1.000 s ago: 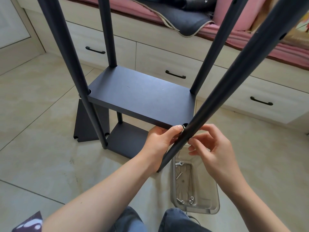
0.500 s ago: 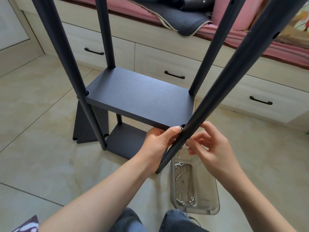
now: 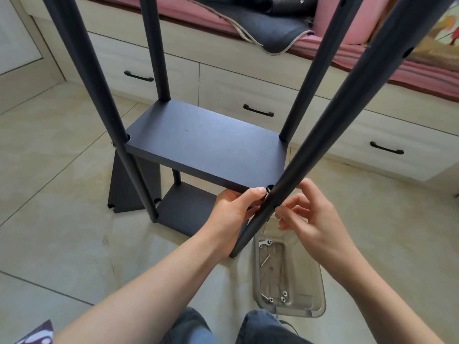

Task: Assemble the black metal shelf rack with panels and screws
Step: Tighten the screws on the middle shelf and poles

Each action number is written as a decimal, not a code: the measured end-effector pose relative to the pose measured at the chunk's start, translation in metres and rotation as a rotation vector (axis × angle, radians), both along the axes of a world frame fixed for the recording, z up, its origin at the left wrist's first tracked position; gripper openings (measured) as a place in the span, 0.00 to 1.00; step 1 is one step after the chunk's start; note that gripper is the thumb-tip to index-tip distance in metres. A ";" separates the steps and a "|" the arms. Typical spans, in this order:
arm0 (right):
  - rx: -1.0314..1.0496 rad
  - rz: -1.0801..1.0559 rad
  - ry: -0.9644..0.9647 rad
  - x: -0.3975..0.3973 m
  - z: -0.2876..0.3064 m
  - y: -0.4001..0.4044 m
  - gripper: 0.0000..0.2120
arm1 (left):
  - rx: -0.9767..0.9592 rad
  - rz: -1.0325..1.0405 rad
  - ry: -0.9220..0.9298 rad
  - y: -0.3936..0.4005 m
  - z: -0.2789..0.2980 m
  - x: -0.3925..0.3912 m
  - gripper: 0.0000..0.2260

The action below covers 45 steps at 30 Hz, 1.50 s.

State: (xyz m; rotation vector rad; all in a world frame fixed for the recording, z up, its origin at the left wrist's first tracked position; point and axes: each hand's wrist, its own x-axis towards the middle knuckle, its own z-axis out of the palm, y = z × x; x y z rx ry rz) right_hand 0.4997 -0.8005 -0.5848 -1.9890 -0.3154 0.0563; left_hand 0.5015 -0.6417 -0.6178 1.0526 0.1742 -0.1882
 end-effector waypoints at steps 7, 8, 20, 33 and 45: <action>0.001 0.028 0.012 0.006 0.001 0.001 0.22 | -0.052 -0.012 -0.002 0.000 0.001 0.001 0.08; -0.010 0.032 0.004 0.007 0.001 0.001 0.22 | -0.051 -0.012 -0.005 0.000 0.001 0.001 0.08; -0.116 -0.053 -0.131 0.014 0.002 0.004 0.22 | 0.057 0.028 -0.044 -0.001 -0.004 0.002 0.13; 0.116 0.227 0.225 0.046 0.010 -0.011 0.24 | 0.597 0.428 0.071 0.010 0.008 -0.013 0.30; 0.147 0.241 0.318 0.047 0.017 -0.011 0.21 | 1.537 0.079 -0.704 0.018 0.023 0.001 0.31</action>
